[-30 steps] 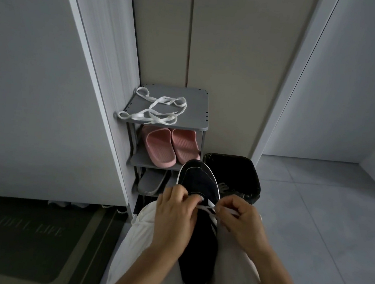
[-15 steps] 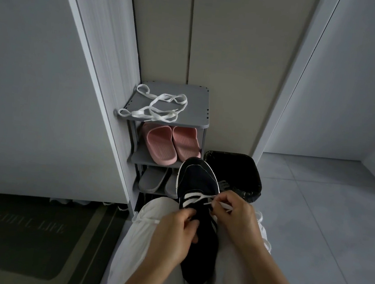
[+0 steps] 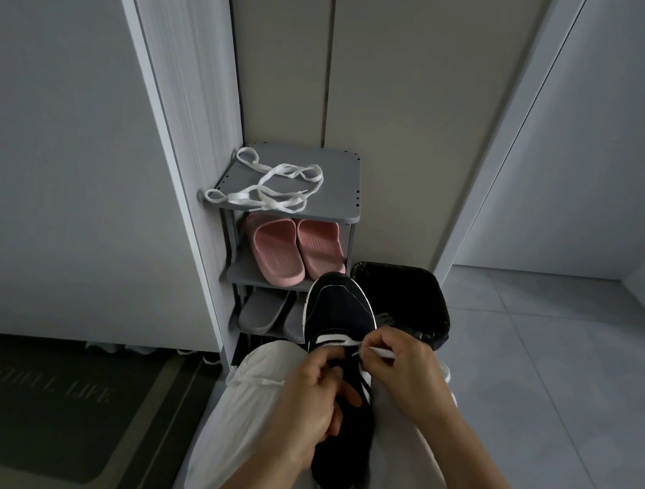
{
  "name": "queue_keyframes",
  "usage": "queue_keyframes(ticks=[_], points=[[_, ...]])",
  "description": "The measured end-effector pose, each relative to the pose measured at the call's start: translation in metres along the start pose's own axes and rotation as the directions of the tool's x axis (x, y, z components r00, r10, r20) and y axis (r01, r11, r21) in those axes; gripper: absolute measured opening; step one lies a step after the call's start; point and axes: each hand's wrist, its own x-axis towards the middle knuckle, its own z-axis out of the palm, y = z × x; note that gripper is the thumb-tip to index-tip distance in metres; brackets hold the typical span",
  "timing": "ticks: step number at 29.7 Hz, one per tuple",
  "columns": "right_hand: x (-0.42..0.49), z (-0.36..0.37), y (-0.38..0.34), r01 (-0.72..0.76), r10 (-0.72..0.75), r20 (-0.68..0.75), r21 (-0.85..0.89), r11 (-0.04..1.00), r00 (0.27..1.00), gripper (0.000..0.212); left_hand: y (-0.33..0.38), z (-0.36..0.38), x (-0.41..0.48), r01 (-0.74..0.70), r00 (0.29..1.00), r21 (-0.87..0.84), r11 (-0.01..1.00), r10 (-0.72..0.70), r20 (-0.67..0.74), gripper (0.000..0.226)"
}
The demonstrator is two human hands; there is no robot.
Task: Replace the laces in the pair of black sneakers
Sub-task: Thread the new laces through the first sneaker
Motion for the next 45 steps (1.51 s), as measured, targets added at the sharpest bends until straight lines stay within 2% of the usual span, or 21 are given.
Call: queue_keyframes(ticks=[3,6,8,14,16,19,20,22,24,26,27,29,30,32,35,38,40,43,45], points=[[0.003,-0.006,0.0,-0.019,0.021,0.107,-0.012,1.0,0.994,0.005,0.002,-0.005,0.011,-0.145,0.989,0.299,0.943,0.148,0.012,0.02],[0.005,-0.01,0.001,-0.013,0.017,0.172,-0.027,1.0,0.985,0.01,0.005,-0.008,0.02,-0.254,0.956,0.577,0.776,0.29,0.031,0.011],[0.004,-0.009,0.001,-0.01,0.021,0.16,-0.064,0.998,0.987,0.011,0.007,-0.009,0.022,-0.304,0.931,0.661,0.686,0.359,0.056,0.007],[-0.013,0.002,0.012,-0.003,-0.004,-0.035,-0.214,0.977,0.999,0.021,-0.012,-0.032,-0.007,-0.436,0.872,0.63,0.643,0.476,0.118,0.01],[-0.017,0.004,0.018,-0.033,0.0,-0.117,-0.275,0.961,0.993,0.018,-0.025,-0.049,-0.023,-0.399,0.898,0.632,0.664,0.421,0.125,0.02],[-0.018,0.004,0.026,-0.055,-0.044,-0.284,-0.334,0.941,0.958,0.019,-0.036,-0.08,-0.03,-0.275,0.929,0.637,0.72,0.369,-0.016,0.024],[-0.019,0.003,0.028,-0.073,-0.043,-0.316,-0.344,0.936,0.948,0.022,-0.035,-0.088,-0.029,-0.236,0.93,0.669,0.705,0.363,-0.053,0.025],[-0.02,0.0,0.03,-0.094,-0.046,-0.354,-0.368,0.925,0.934,0.029,-0.03,-0.093,-0.027,-0.18,0.922,0.798,0.575,0.381,-0.066,0.019],[-0.022,-0.003,0.032,-0.099,-0.045,-0.368,-0.364,0.926,0.929,0.029,-0.025,-0.085,-0.023,-0.257,0.871,0.837,0.482,0.491,-0.015,0.011],[-0.025,-0.004,0.036,-0.106,-0.029,-0.367,-0.342,0.934,0.93,0.029,-0.023,-0.065,-0.016,-0.426,0.791,0.79,0.441,0.605,0.089,0.033],[-0.026,-0.004,0.038,-0.107,-0.023,-0.365,-0.332,0.937,0.931,0.028,-0.021,-0.054,-0.01,-0.474,0.744,0.79,0.389,0.656,0.123,0.043],[-0.028,-0.004,0.039,-0.078,-0.036,-0.347,-0.308,0.948,0.937,0.026,-0.015,-0.035,0.001,-0.492,0.655,0.824,0.28,0.743,0.139,0.049],[-0.029,-0.004,0.039,-0.053,-0.048,-0.33,-0.29,0.955,0.943,0.024,-0.009,-0.027,0.004,-0.487,0.626,0.833,0.262,0.77,0.124,0.049],[-0.03,-0.004,0.04,-0.024,-0.062,-0.301,-0.272,0.962,0.952,0.023,-0.005,-0.019,0.014,-0.461,0.623,0.851,0.252,0.774,0.108,0.049],[-0.034,-0.004,0.04,-0.059,-0.037,-0.321,-0.285,0.957,0.946,0.024,-0.005,-0.021,0.025,-0.428,0.629,0.883,0.192,0.765,0.138,0.043],[-0.037,-0.008,0.037,-0.126,0.01,-0.371,-0.289,0.949,0.928,0.023,-0.008,-0.03,0.023,-0.589,0.618,0.757,0.283,0.761,0.197,0.032],[-0.037,-0.01,0.033,-0.158,0.045,-0.368,-0.285,0.945,0.929,0.025,-0.011,-0.04,0.008,-0.644,0.66,0.616,0.453,0.736,0.149,0.021],[-0.04,-0.012,0.02,-0.195,0.119,-0.319,-0.218,0.956,0.94,0.021,-0.015,-0.062,-0.019,-0.552,0.783,0.433,0.712,0.622,-0.026,0.026],[-0.042,-0.006,0.003,-0.192,0.151,-0.216,-0.183,0.964,0.965,0.012,-0.015,-0.076,-0.031,-0.471,0.859,0.359,0.806,0.512,-0.02,0.028]])
